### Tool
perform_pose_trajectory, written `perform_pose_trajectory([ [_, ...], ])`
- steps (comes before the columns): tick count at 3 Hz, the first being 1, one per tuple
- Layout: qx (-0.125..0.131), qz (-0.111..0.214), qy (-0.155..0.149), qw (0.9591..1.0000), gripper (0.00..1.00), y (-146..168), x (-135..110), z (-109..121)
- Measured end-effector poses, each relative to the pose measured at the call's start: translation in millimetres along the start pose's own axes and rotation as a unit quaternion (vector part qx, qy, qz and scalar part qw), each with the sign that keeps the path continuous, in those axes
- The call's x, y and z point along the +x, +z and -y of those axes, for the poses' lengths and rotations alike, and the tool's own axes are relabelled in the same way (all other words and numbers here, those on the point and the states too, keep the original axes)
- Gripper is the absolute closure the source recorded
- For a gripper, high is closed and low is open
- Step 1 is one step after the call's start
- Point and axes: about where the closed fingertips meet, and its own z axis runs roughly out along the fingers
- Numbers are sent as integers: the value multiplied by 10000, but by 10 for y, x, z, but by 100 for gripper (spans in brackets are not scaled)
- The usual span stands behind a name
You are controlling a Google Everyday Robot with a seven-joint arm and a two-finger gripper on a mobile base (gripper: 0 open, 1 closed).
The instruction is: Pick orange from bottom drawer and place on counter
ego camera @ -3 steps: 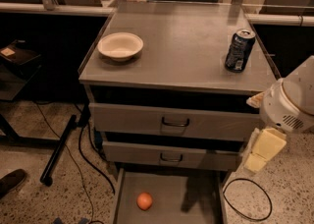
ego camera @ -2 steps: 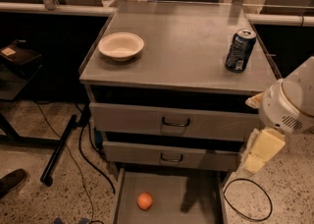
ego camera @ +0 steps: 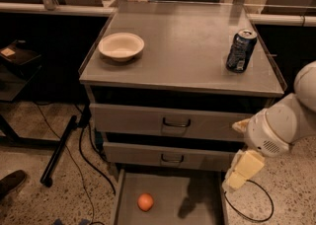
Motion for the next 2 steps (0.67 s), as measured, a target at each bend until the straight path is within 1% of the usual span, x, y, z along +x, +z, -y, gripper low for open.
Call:
perform_pose_trajectory([
  [1,-234,224,122,9994,0,675,151,70],
  [2,-270,212,81,9994,0,743,162,29],
])
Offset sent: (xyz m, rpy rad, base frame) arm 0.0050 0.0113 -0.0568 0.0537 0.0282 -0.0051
